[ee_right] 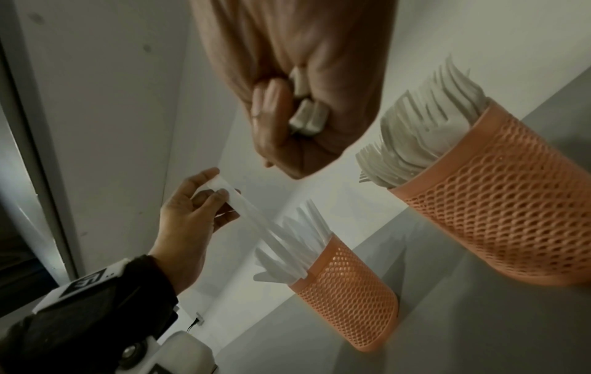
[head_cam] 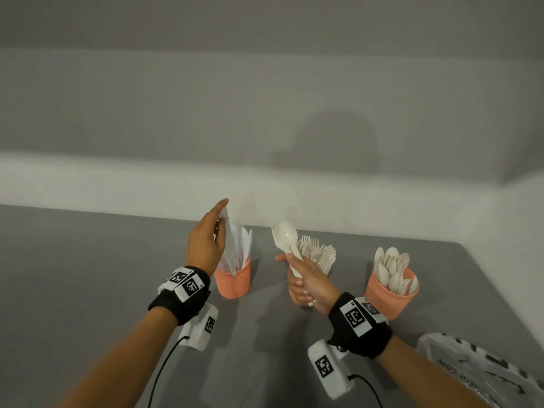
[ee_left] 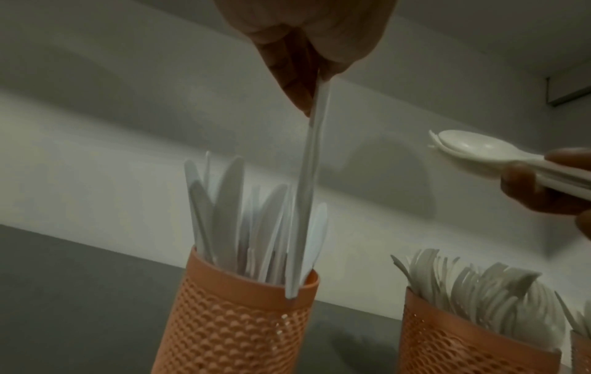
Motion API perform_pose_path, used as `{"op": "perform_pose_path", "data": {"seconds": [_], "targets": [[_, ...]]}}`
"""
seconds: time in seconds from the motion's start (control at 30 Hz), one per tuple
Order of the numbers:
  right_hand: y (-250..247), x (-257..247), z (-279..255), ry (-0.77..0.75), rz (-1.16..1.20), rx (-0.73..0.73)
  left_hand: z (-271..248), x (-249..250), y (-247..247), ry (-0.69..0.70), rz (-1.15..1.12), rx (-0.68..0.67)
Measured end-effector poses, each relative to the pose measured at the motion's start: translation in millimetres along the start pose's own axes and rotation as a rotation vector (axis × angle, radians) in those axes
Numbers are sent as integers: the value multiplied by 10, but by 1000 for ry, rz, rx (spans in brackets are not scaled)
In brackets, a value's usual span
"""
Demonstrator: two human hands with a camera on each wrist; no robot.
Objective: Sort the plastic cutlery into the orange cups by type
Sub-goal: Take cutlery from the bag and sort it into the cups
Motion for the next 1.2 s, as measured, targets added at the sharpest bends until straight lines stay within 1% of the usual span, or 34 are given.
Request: {"op": "perform_pose_path", "data": {"seconds": [0.1,0.23,0.37,0.47,0.5,0.57,0.63,0.67,0.73,0.8,0.83,0.87,0.93,1.0,1.07,1.1,1.13,1.2], "targets": [[-32,1,12,-6,-5,0,28,-12,3,-37,-24,12],[-50,26,25,-7,-20,-15,82,-19,-3,-51,-37,32],[-17,34,36,-5,-26,-29,16,-47,98,-36,7,-40],[-5,28,47,-3,-29,-31,-86,-144,209,-71,61,-114],[-5,24,53,0,-25,-33,-118,-161,235,-28,115,-131],[-13,20,66,9,-14,-37,-203,-189,301,115,322,-164],[-19,11,69,17,0,-41,-273,-237,357,176,517,-213],[-21,8,67,18,6,-43,-295,-243,378,186,559,-253],[-26,10,68,15,13,-47,-283,-239,392,201,583,-276],[-28,23,70,16,15,-51,-249,-193,371,234,536,-213],[-26,32,77,16,16,-53,-240,-132,359,216,452,-186],[-18,37,81,15,16,-54,-232,-52,342,148,300,-187],[3,40,74,11,13,-52,-228,152,323,-71,-48,-218],[29,28,59,-3,-2,-45,-233,323,386,-276,-282,-269],[34,14,54,-27,-37,-34,-237,387,515,-437,-432,-324],[23,8,54,-37,-60,-28,-243,405,570,-488,-479,-342],[20,1,50,-43,-78,-18,-252,411,606,-511,-503,-347],[-10,16,54,-46,-92,14,-268,426,648,-498,-500,-332]]}}
Point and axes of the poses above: each hand's wrist, its own z-axis towards the middle knuckle, its own y-axis out of the palm, x = y × z, the point moved 4 cm from there along z, towards the middle knuckle, and after that the axes turned 2 degrees about -x, right-handed, at the moved point
